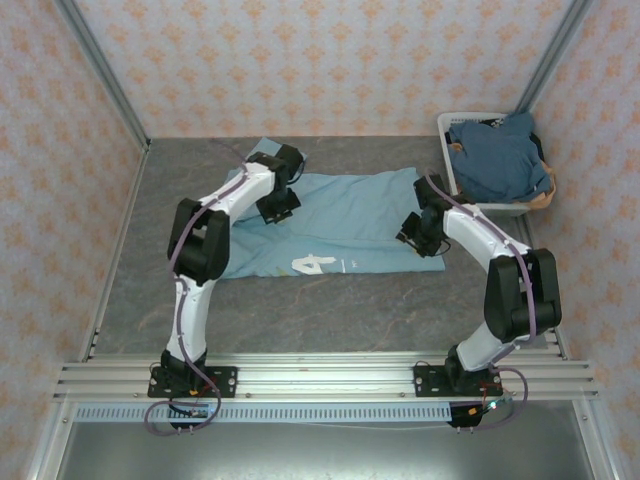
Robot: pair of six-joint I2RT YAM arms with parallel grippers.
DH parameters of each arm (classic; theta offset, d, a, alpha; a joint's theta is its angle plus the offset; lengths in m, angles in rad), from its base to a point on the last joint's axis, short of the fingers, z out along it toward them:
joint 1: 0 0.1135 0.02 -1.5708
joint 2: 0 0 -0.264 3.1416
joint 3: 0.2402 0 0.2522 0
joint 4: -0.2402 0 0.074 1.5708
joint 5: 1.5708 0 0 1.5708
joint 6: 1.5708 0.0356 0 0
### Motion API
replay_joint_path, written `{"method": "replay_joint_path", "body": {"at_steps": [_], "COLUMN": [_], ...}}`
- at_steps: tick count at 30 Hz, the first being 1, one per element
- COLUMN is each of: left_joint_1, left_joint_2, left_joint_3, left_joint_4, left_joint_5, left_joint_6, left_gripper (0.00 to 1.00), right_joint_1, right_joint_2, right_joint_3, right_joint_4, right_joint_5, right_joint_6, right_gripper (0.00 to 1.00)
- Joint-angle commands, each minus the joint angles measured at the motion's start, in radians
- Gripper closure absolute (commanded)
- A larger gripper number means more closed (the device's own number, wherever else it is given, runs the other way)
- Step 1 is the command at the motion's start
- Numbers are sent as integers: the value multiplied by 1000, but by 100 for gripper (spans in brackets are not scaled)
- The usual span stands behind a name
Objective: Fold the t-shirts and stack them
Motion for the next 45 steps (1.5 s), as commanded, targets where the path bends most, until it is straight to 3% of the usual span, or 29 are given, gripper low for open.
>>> {"method": "replay_joint_path", "body": {"at_steps": [1, 13, 20, 22, 23, 24, 25, 26, 28, 35, 38, 45], "left_joint_1": [-20, -73, -84, -90, -93, -95, -95, -94, -80, 127, 192, 237], "left_joint_2": [36, 136, 163, 159, 149, 129, 103, 63, -29, -343, -369, -332], "left_joint_3": [105, 283, 295, 303, 306, 301, 288, 259, 167, -369, -477, -544], "left_joint_4": [-168, -200, -156, -153, -154, -152, -143, -120, -63, 277, 388, 541], "left_joint_5": [-106, -172, -171, -211, -241, -266, -277, -287, -275, 35, 123, 196], "left_joint_6": [138, 317, 383, 397, 395, 386, 377, 364, 310, -62, -159, -381], "left_gripper": [100, 100, 99, 76, 57, 46, 43, 37, 35, 33, 33, 29], "right_joint_1": [7, 5, 6, 6, 6, 6, 6, 7, 6, 9, 17, 35], "right_joint_2": [6, 8, 8, 8, 7, 5, 4, 4, 3, 5, 15, 43], "right_joint_3": [29, 19, 21, 20, 19, 18, 17, 15, 13, 12, 22, 41], "right_joint_4": [-24, -28, -30, -32, -33, -34, -35, -36, -34, 0, 21, 29], "right_joint_5": [4, -3, -7, -8, -8, -8, -8, -8, -10, -53, -82, -106], "right_joint_6": [5, 8, 6, 4, 2, 1, 0, -1, -3, -7, -16, -23], "right_gripper": [63, 64, 64, 64, 64, 64, 64, 64, 64, 62, 60, 59]}}
